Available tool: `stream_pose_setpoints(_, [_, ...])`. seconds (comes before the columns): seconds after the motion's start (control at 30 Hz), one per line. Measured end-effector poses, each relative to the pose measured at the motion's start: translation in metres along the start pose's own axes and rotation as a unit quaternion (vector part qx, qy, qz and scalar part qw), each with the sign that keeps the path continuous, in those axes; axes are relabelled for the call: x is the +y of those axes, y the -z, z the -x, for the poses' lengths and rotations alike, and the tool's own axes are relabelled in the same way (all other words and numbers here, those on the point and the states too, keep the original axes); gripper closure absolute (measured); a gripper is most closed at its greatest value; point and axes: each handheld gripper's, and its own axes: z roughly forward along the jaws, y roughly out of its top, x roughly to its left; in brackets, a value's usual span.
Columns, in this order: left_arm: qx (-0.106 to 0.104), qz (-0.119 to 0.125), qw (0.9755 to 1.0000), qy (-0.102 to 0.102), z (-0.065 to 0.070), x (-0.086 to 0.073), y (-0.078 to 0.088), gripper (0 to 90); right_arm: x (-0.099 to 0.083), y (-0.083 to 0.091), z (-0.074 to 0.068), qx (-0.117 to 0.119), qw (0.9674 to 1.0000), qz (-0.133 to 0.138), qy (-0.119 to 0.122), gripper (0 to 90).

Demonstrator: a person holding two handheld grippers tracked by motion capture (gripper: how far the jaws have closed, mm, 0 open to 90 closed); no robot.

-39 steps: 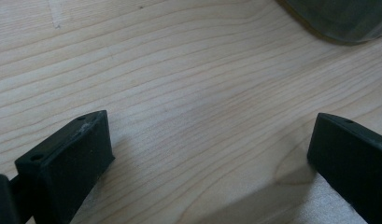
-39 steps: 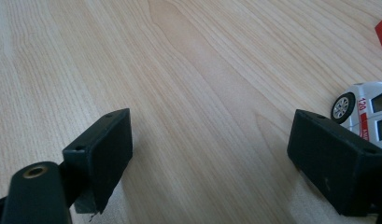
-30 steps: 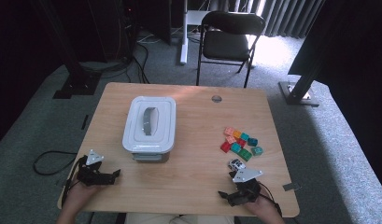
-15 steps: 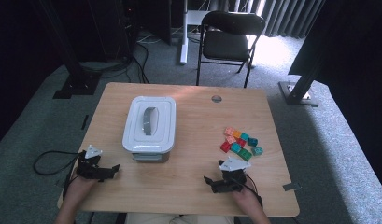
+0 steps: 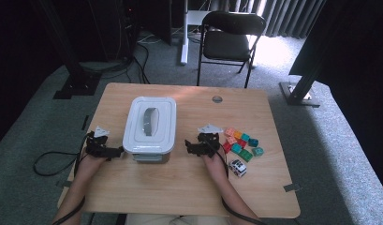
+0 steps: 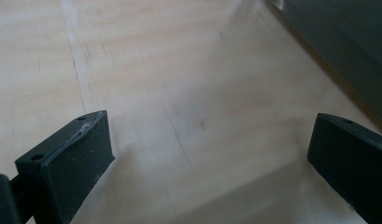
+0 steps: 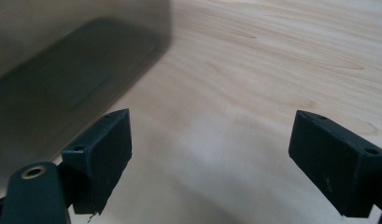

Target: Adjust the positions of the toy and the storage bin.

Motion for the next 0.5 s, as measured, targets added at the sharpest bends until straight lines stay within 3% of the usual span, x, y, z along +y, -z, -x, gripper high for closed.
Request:
stream_pose_setpoints(0.17, [-0.001,0.015,0.9999,-0.004,-0.005,0.02,-0.011,0.5,0.014,-0.028,0.01,-0.008,0.9987,0.015,-0.049,12.6])
stream_pose_setpoints(0.2, [-0.002,0.018,0.9998,-0.005,-0.004,0.024,-0.012,0.5,0.02,-0.036,0.012,-0.028,0.9979,0.023,-0.055,11.6])
stream_pose_setpoints(0.33, [-0.003,0.021,0.9997,-0.013,-0.004,0.039,-0.019,0.5,0.028,-0.05,0.014,-0.029,0.9966,0.019,-0.075,11.5])
stream_pose_setpoints(0.5, [-0.004,0.022,0.9996,-0.019,-0.002,0.051,-0.025,0.5,0.033,-0.059,0.008,-0.021,0.9974,0.01,-0.068,11.5])
